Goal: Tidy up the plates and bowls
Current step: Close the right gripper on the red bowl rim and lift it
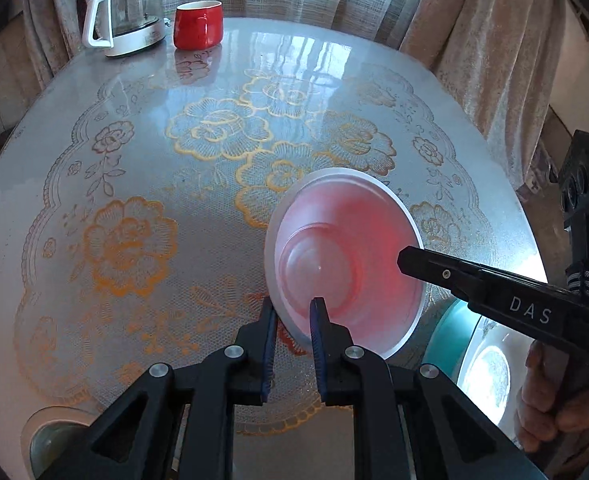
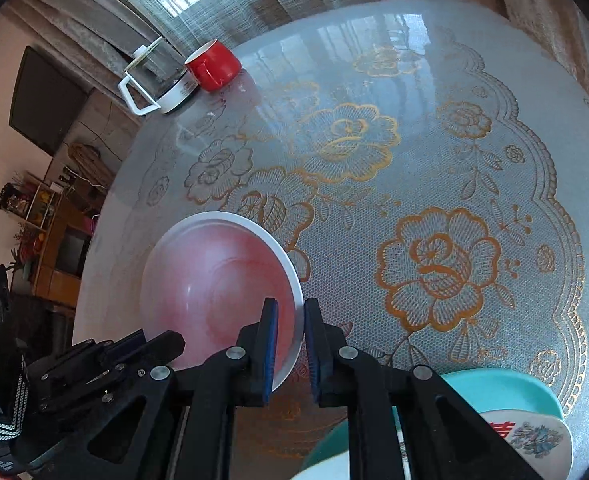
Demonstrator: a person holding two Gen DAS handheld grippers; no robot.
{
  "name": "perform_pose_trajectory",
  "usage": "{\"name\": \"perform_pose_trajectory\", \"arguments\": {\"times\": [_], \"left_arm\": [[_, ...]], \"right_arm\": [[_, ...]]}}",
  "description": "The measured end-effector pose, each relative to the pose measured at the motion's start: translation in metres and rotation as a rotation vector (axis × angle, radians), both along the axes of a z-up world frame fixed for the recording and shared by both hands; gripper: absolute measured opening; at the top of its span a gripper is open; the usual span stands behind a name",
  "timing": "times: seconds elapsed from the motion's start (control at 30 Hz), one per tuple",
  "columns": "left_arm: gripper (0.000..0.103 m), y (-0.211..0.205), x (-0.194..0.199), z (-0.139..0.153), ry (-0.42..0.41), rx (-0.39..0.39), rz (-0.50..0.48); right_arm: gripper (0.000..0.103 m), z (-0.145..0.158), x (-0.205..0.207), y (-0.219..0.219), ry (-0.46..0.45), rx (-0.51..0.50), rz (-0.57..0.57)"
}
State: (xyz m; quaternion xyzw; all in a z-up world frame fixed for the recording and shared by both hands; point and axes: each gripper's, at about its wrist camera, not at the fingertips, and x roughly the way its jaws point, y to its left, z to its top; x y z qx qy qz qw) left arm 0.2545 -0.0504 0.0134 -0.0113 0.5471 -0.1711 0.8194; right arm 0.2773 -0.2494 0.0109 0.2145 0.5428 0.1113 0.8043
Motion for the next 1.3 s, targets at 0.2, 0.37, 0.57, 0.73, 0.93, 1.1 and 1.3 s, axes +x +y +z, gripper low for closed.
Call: {"name": "perform_pose_trajectory", "arguments": {"times": [0.2,0.37,0.57,0.73,0.93,1.1,1.3], "left_arm": [[0.037,0.019,-0.002,-0.003,-0.006,-0.077,0.034],[0.052,0.039,-0.004,0.007,-0.040,-0.134,0.083],[0.073,0.051,-0.006,0.021,-0.069,-0.160,0.055],[0.082,0.067,-0.007,0.026,-0.102,-0.141,0.091],[0.079,0.084,-0.005,0.020,-0.118,-0.108,0.159],[0.060,0.086,-0.004,0.017,-0.141,-0.073,0.167],[0.049,0.077,0.001,0.008,-0.096,-0.077,0.137]], "right_arm": [[0.029,0.008,-0.006,0.007,-0.035,0.018,0.005],[0.029,0.020,-0.011,0.004,-0.087,0.009,-0.028],[0.029,0.022,-0.014,0.014,-0.105,0.048,-0.031],[0.029,0.017,-0.014,0.022,-0.097,0.074,-0.033],[0.019,0.018,-0.015,0.034,-0.138,0.008,-0.008],[0.014,0.013,-0.013,0.039,-0.129,-0.015,-0.002],[0.014,0.008,-0.012,0.037,-0.117,0.006,-0.009]]}}
